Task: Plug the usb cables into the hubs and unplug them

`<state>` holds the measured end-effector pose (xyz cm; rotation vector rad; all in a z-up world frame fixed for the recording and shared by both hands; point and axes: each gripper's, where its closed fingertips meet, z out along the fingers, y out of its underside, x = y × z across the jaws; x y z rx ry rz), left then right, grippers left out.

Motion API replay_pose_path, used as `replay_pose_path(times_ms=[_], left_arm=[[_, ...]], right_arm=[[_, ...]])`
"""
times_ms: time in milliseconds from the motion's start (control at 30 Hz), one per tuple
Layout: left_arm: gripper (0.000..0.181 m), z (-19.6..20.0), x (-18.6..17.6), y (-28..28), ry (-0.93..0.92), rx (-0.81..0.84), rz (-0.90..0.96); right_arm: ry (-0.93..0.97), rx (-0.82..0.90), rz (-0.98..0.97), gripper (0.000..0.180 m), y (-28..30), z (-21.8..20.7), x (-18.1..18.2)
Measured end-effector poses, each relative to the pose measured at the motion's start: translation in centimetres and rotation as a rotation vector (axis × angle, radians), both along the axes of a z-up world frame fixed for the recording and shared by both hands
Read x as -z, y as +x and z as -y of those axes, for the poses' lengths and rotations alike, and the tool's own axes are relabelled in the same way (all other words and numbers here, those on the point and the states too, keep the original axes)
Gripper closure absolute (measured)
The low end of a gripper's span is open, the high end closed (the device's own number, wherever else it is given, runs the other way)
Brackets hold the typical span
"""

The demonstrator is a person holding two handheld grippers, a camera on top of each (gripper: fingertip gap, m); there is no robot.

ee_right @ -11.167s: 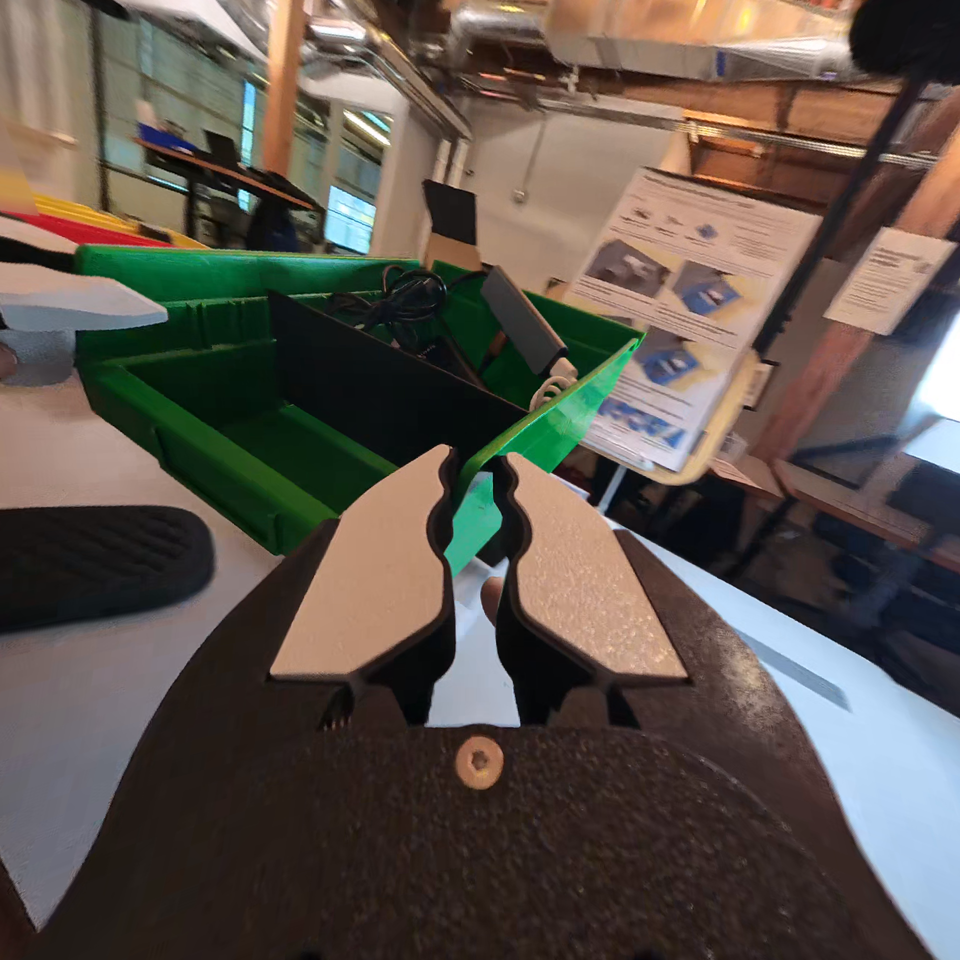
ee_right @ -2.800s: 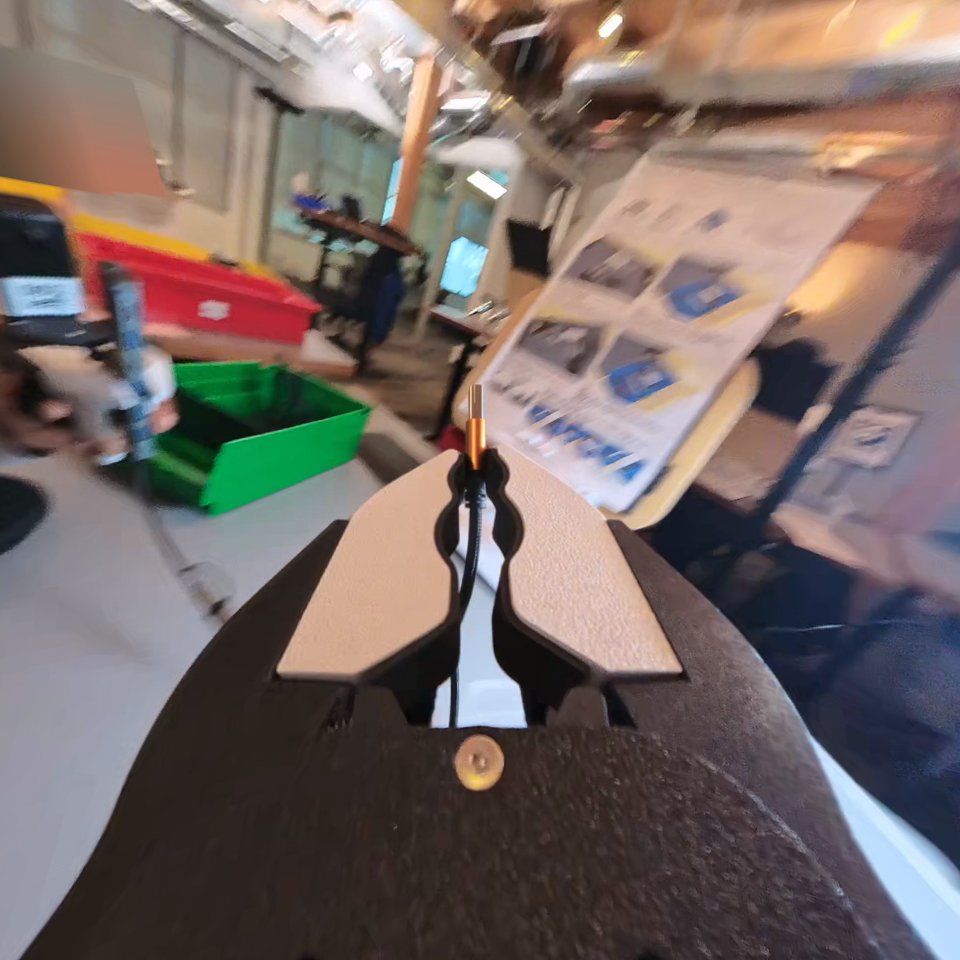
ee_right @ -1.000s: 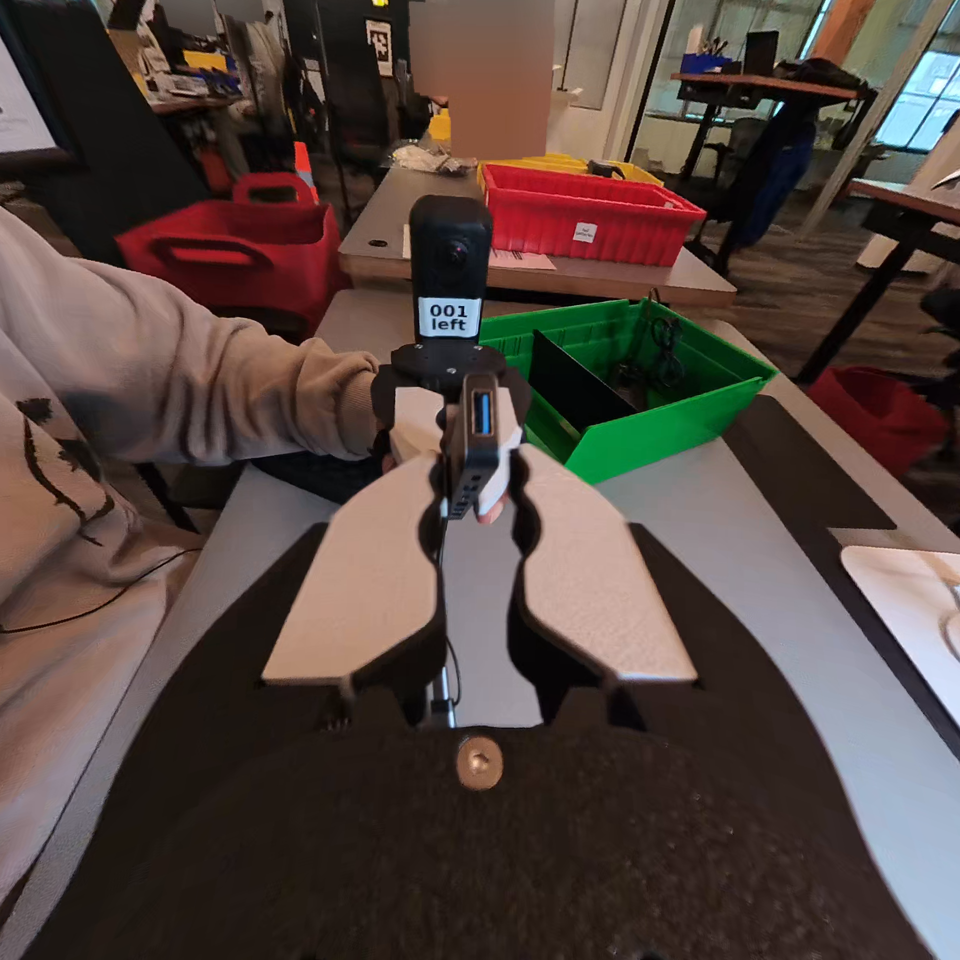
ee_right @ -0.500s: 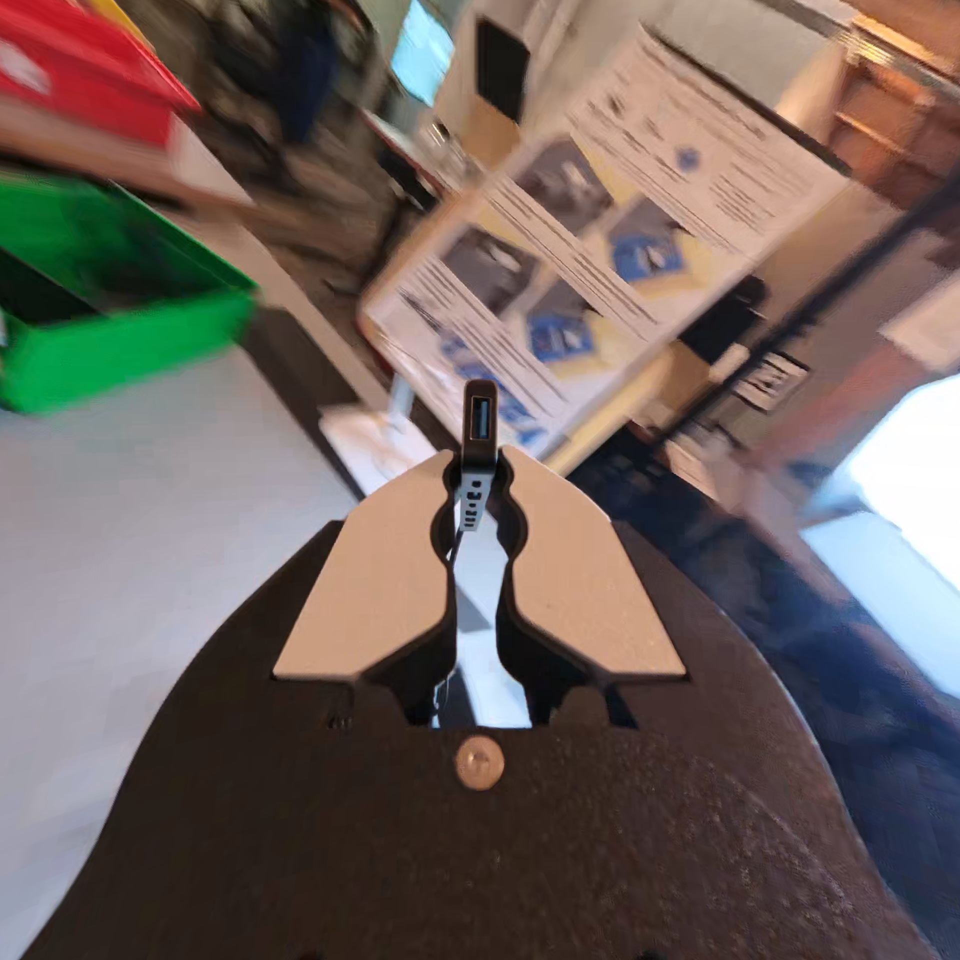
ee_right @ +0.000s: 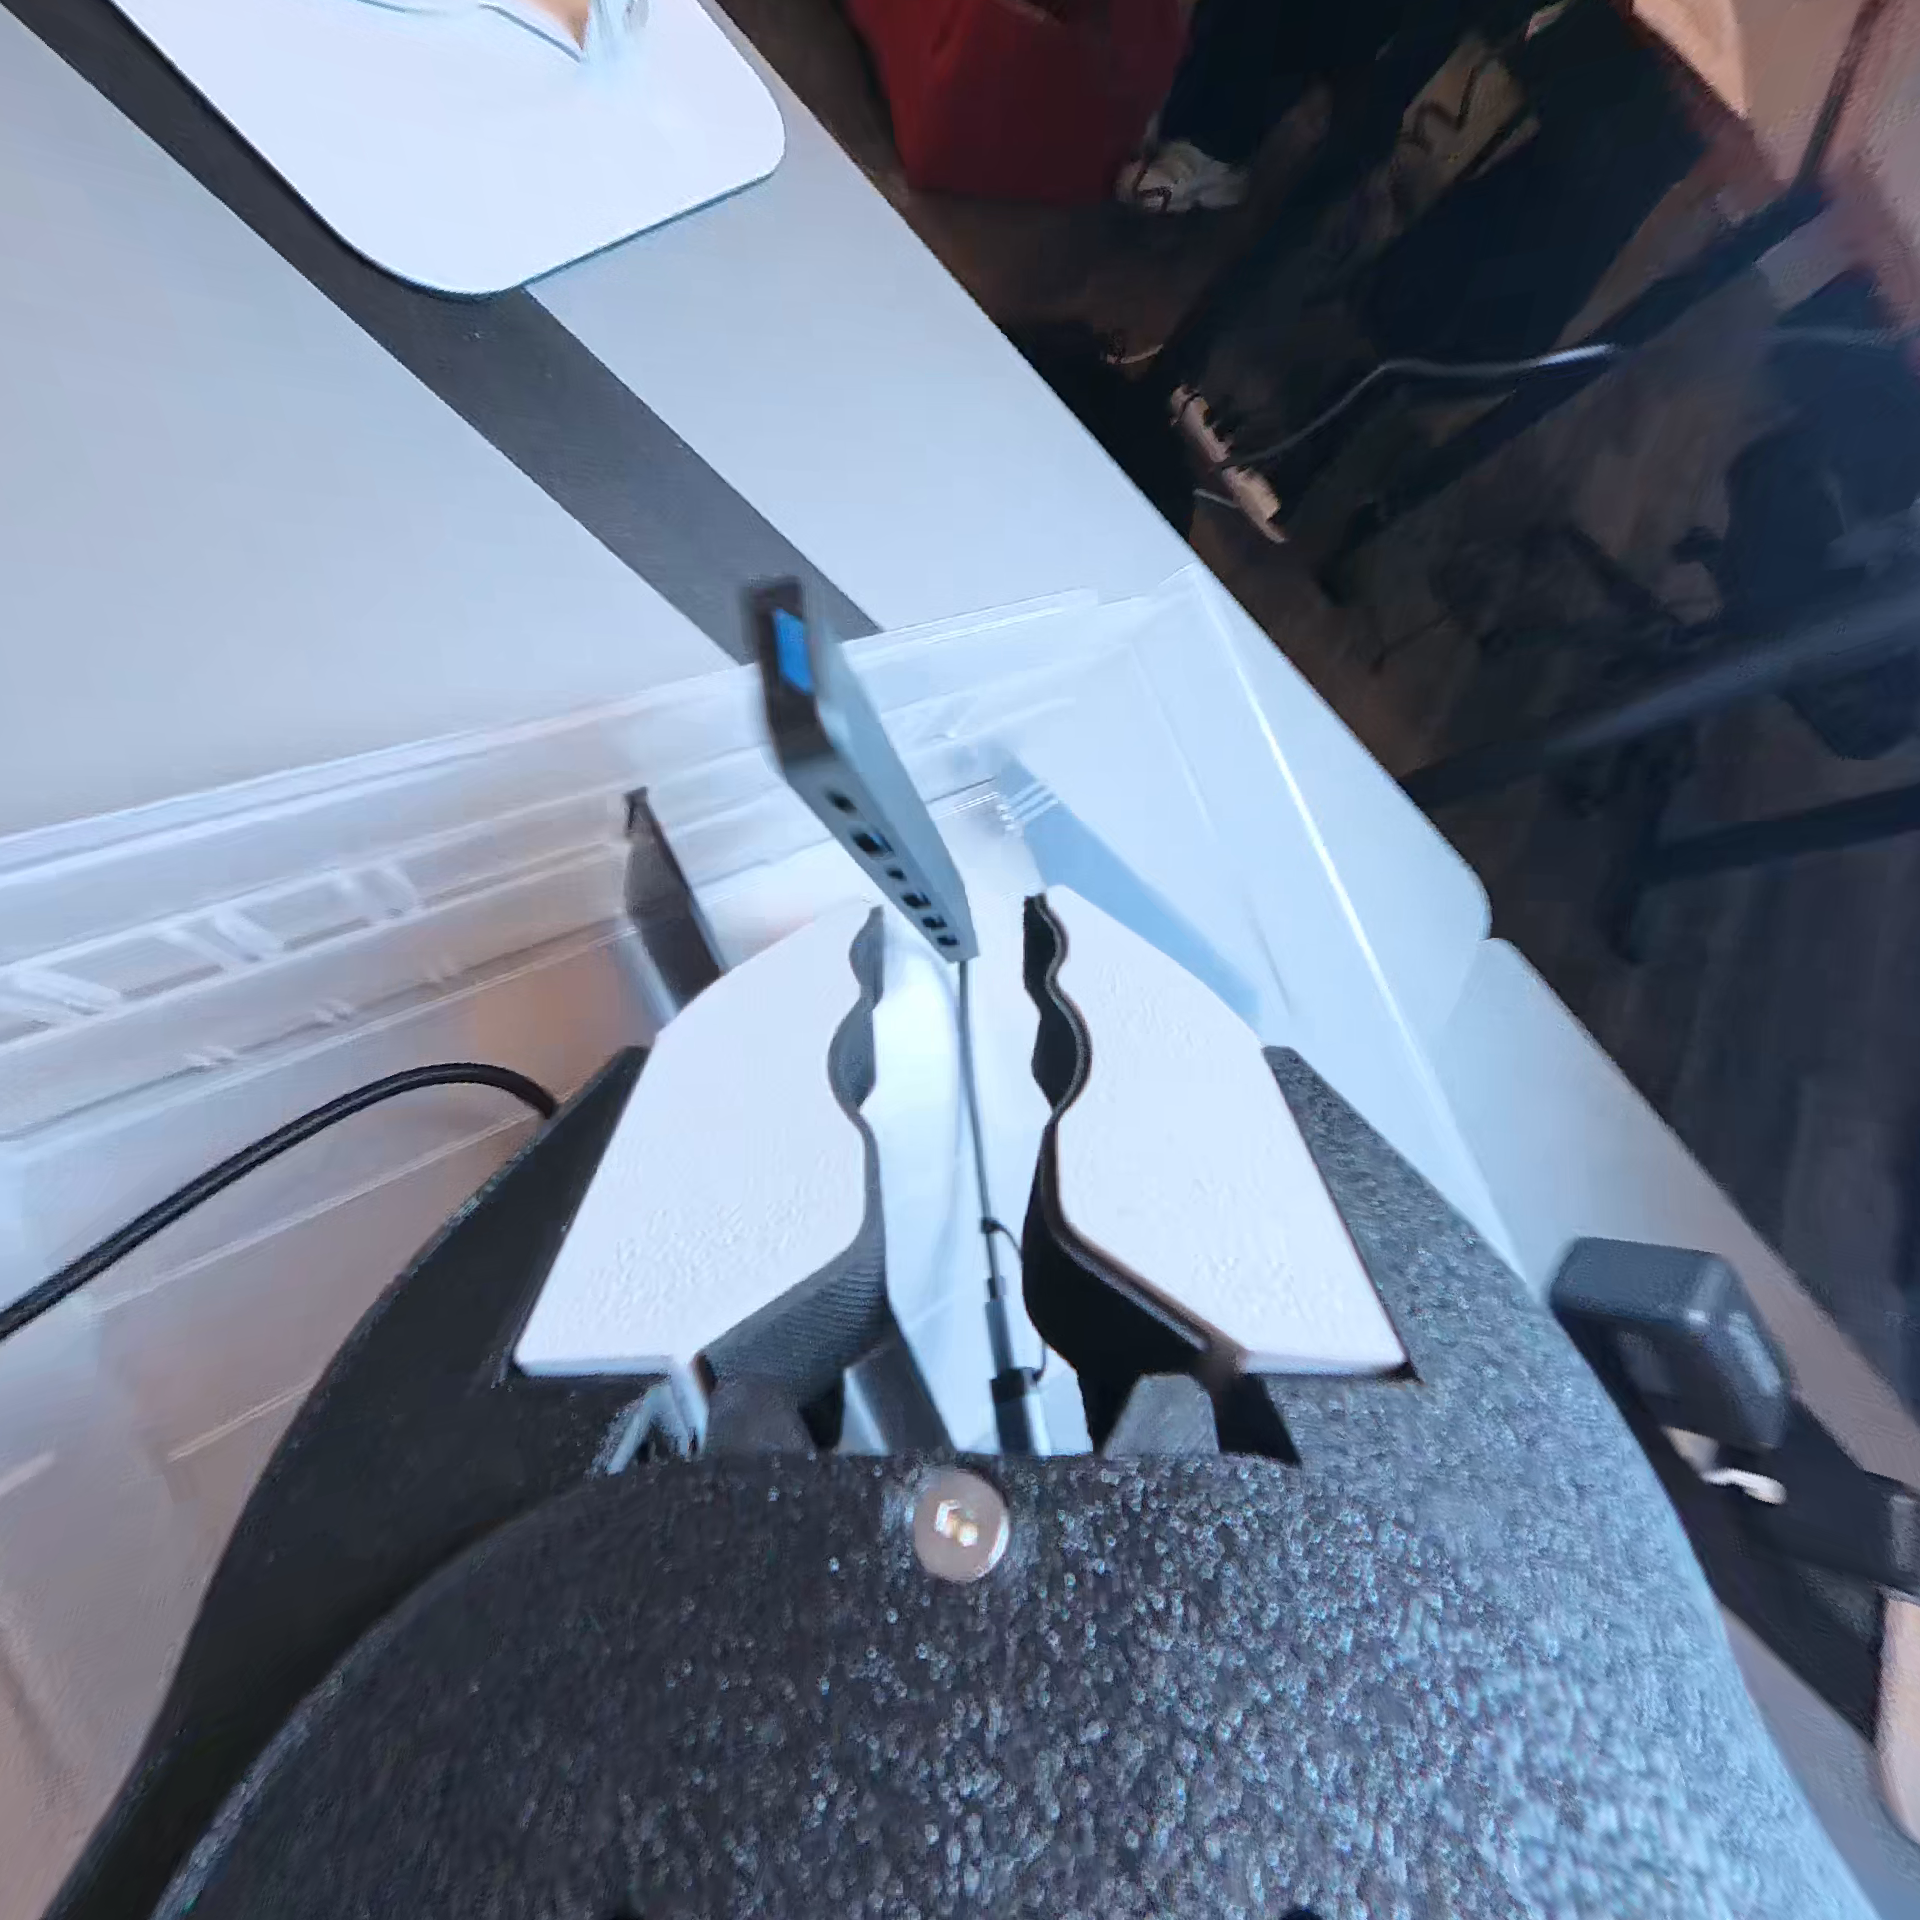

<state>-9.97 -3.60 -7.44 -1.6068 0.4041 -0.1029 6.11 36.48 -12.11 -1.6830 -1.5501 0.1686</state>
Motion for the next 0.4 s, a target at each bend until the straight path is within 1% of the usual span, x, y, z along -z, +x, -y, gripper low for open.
replay_pose_path(times_ms=[67, 100, 167, 267, 333, 400], left_arm=[[0.179, 0.1, -0.4, -1.3, 0.002, -0.044, -0.007], [0.178, 0.3, -0.7, -2.1, 0.006, -0.072, -0.013], [0.177, 1.0, -2.0, -4.3, 0.025, -0.143, -0.033], [0.172, 2.9, -5.0, -8.6, 0.053, -0.264, -0.036], [0.169, 4.6, -6.9, -12.1, 0.062, -0.355, -0.027], [0.163, 6.0, -7.9, -15.5, 0.015, -0.437, -0.048]], right_arm=[[-0.083, -0.009, -0.049, 0.141, 0.0, 1.0, -0.5], [-0.091, -0.034, -0.103, 0.139, -0.1, 1.7, -1.6], [-0.094, -0.083, -0.235, 0.139, -0.2, 3.5, -4.4], [-0.098, -0.157, -0.418, 0.139, 0.5, 7.2, -8.5], [-0.089, -0.213, -0.516, 0.14, 1.3, 10.3, -10.5], [-0.101, -0.273, -0.6, 0.141, 2.0, 13.8, -11.7]])
